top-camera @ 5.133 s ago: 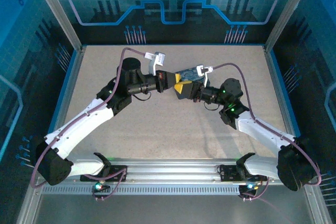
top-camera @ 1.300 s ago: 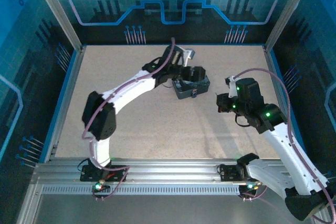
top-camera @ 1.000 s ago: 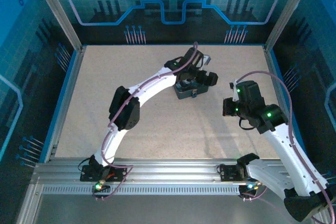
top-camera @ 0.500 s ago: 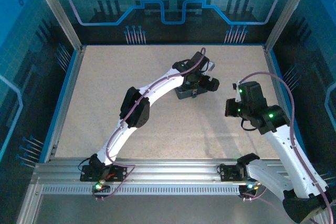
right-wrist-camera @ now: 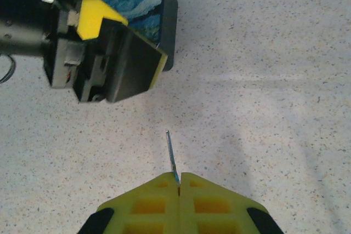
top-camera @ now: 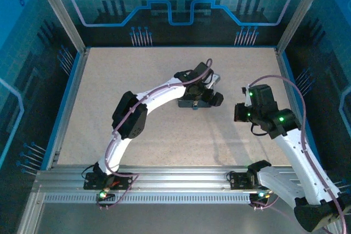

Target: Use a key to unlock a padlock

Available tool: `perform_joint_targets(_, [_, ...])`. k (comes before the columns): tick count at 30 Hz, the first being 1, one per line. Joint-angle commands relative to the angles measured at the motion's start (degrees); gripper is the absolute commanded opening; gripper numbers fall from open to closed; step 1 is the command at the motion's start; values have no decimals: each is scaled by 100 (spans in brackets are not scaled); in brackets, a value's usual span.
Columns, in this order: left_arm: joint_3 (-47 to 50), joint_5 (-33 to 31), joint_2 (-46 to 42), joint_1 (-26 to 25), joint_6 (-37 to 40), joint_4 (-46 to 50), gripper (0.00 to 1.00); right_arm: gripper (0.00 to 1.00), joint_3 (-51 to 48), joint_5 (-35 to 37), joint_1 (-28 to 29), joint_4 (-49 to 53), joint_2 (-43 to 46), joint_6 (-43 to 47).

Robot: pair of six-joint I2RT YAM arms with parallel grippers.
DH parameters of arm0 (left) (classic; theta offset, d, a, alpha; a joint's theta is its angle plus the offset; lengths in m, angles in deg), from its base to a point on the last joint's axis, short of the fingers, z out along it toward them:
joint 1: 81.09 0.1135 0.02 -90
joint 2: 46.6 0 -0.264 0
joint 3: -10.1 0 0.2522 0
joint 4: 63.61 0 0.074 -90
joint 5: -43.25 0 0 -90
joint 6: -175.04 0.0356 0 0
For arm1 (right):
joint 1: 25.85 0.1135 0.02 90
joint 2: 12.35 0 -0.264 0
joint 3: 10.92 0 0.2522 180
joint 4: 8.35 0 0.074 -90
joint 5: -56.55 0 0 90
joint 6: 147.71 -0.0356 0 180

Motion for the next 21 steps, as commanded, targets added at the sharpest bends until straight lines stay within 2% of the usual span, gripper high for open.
perform_joint_targets(1, [829, 181, -615, -95, -153, -68, 96, 0, -158, -510, -82, -331, 9, -15])
perform_joint_targets(8, [2001, 335, -1479, -126, -373, -576, 96, 0, -335, -1049, -82, -743, -185, -62])
perform_joint_targets(14, [2063, 321, -1866, -115, -430, -754, 98, 0, -639, -1559, -62, -1411, -328, -239])
perform_joint_targets(18, [2325, 118, -2358, -77, -471, -1072, 99, 0, -962, -1886, -57, -1991, -490, -409])
perform_joint_targets(21, [3039, -82, -3020, 45, -597, -1547, 99, 0, -1127, -2131, -23, -2441, -717, -549])
